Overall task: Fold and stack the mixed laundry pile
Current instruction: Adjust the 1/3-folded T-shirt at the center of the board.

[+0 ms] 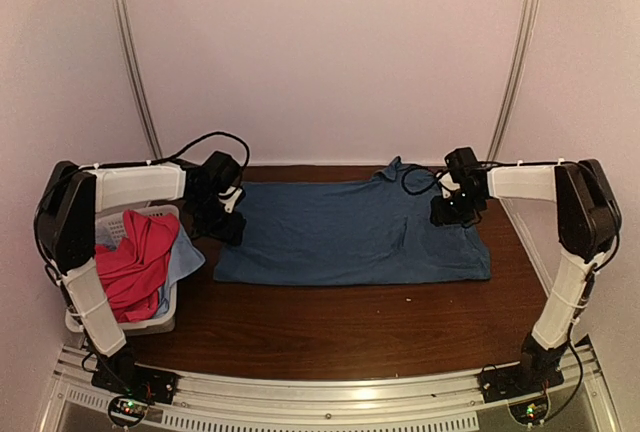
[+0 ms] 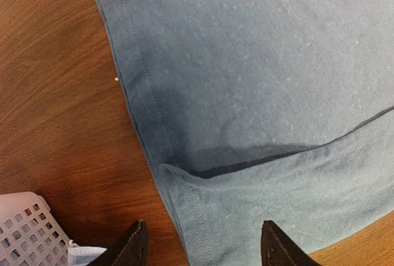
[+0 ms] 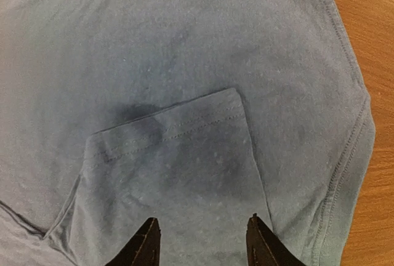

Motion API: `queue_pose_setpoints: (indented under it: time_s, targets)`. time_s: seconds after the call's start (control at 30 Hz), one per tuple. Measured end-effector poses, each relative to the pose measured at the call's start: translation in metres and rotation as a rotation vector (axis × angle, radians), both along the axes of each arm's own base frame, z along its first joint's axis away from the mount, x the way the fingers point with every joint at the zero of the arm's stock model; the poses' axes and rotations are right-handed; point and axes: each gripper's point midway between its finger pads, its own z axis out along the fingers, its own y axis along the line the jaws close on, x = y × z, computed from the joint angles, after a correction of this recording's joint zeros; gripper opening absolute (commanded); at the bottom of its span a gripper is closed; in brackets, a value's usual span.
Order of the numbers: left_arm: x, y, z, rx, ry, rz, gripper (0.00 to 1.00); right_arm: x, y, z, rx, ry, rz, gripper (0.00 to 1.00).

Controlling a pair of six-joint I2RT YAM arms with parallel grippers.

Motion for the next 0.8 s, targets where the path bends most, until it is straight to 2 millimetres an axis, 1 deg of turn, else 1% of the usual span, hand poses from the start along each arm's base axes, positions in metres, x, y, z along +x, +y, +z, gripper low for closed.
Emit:
queue_pose_setpoints:
  time_s: [0.07, 0.13, 0.23, 0.3, 0.33, 0.4, 0.53, 0.57, 0.63, 0.7, 0.77, 0.8]
  targets:
    - [0.001, 0.001, -0.003, 0.0, 0.005, 0.003, 0.62, 0.006, -0.001, -0.011, -0.018, 0.016, 0.007, 0.47]
    - [0.002, 0.004, -0.007, 0.003, 0.013, 0.011, 0.62, 0.01, 0.001, -0.016, -0.024, 0.025, 0.016, 0.46]
    - [0.004, 0.009, -0.013, 0.01, 0.025, 0.027, 0.6, 0.015, 0.011, -0.012, 0.012, 0.01, 0.046, 0.46]
    - [0.005, 0.013, -0.016, 0.012, 0.032, 0.042, 0.58, 0.018, 0.024, -0.005, 0.056, -0.009, 0.08, 0.46]
    - [0.006, 0.016, -0.017, 0.012, 0.035, 0.053, 0.57, 0.019, 0.034, -0.001, 0.086, -0.021, 0.107, 0.45]
    - [0.008, 0.022, -0.02, 0.014, 0.042, 0.074, 0.55, 0.017, 0.062, 0.006, 0.151, -0.044, 0.178, 0.43]
    - [0.011, 0.028, -0.022, 0.011, 0.044, 0.095, 0.52, 0.001, 0.138, 0.026, 0.307, -0.084, 0.375, 0.39]
    - [0.012, 0.027, -0.023, 0.008, 0.043, 0.096, 0.51, -0.002, 0.152, 0.03, 0.333, -0.09, 0.411, 0.37]
    - [0.013, 0.025, -0.023, -0.004, 0.039, 0.095, 0.51, -0.005, 0.187, 0.04, 0.382, -0.108, 0.5, 0.36]
    - [0.014, 0.023, -0.023, -0.014, 0.04, 0.093, 0.51, -0.004, 0.214, 0.043, 0.397, -0.122, 0.567, 0.36]
    - [0.014, 0.021, -0.023, -0.027, 0.041, 0.089, 0.51, -0.002, 0.229, 0.038, 0.389, -0.121, 0.605, 0.36]
    - [0.014, 0.02, -0.023, -0.03, 0.042, 0.088, 0.51, -0.002, 0.233, 0.034, 0.377, -0.116, 0.614, 0.36]
